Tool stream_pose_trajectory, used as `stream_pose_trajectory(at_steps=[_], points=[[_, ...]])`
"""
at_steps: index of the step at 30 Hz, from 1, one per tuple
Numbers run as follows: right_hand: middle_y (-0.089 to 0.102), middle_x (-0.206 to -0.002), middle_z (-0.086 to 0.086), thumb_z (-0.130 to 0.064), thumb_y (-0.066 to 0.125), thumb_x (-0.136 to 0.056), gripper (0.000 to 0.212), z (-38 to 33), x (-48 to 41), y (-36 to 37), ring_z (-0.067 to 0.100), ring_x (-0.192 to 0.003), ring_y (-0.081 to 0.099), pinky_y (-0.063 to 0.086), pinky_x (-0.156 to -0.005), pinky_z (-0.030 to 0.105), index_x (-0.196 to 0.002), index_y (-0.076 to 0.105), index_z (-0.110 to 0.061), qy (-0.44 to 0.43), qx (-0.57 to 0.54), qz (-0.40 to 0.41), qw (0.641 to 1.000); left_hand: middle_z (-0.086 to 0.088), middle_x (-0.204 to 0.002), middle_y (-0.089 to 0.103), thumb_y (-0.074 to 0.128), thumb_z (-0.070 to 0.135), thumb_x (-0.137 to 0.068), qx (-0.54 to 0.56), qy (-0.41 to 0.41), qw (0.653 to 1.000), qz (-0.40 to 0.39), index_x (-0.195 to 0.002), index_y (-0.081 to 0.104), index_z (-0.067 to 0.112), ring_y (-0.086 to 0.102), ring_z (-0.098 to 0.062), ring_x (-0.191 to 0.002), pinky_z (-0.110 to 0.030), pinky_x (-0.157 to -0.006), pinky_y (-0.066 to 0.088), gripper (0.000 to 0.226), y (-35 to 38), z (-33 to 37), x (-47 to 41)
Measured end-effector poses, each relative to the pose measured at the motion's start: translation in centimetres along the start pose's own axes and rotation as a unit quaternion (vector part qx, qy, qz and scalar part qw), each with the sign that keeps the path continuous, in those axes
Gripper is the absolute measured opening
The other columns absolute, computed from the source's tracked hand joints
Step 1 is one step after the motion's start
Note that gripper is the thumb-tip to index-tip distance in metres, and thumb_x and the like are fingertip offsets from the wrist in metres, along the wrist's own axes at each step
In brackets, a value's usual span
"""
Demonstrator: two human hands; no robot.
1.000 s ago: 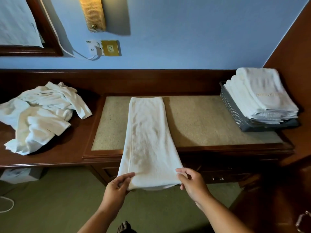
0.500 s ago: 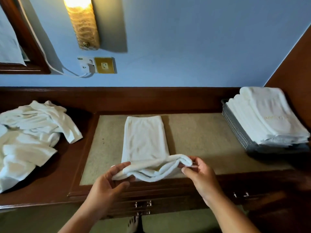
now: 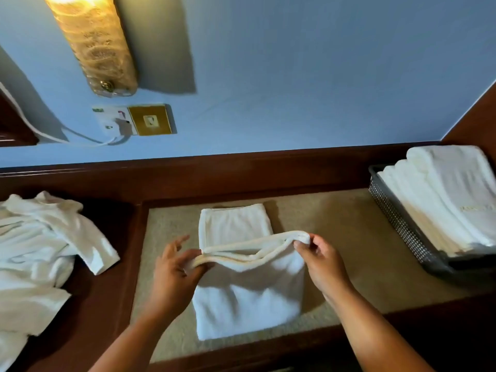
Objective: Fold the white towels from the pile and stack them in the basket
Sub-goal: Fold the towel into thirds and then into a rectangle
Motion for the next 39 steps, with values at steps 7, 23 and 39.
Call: stream_pose_trajectory(at_steps=[7,23,39], points=[[0.072,-0.095,-0.007,-0.04,0.061,-0.096,0.008,1.0,-6.2,3.6,0.014,-0.091,0.068,0.058,-0.085,0.045,-0.093,0.065,-0.033,0.043,0.008,-0.02,0.999,-0.006,-0.096,0.078,0.075,0.023,-0.085,0.255,-0.147,0.951,-0.099,-0.102,0.077,0.013,0.074,-0.026,-0.094,-0.032,-0.077,0.058,0.02,3.3,-3.8,-5.4],[0.059,-0.134,0.015,-0.033,0.052,-0.103,0.045,9.0,-25.7,15.4,0.031,-0.122,0.056,0.042,-0.088,0.031,-0.137,0.054,-0.004,0.15,0.161,-0.138,0.966,0.006,-0.054,0.067,0.07,0.019,-0.094,0.197,-0.316,0.928,-0.016,-0.084,0.07,0.005,0.062,-0.007,-0.05,-0.018,-0.043,0.045,0.018,10.7,-15.3,-20.3],[0.063,-0.121,0.01,-0.05,0.074,-0.084,0.062,12.9,-28.3,17.4,0.03,-0.105,0.064,0.053,-0.081,0.036,-0.127,0.055,-0.01,0.16,0.17,-0.052,0.971,-0.011,-0.112,0.063,0.078,0.046,-0.084,-0.03,-0.358,0.931,-0.072,-0.13,0.056,0.011,0.063,-0.032,-0.1,-0.029,-0.071,0.046,0.062,12.7,-17.9,-25.4]])
Point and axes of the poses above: each hand's wrist, its own x-axis away from the middle knuckle, its own y-axis out of the palm, z = x × y, the point moved 10 cm from there along -x, towards the middle knuckle
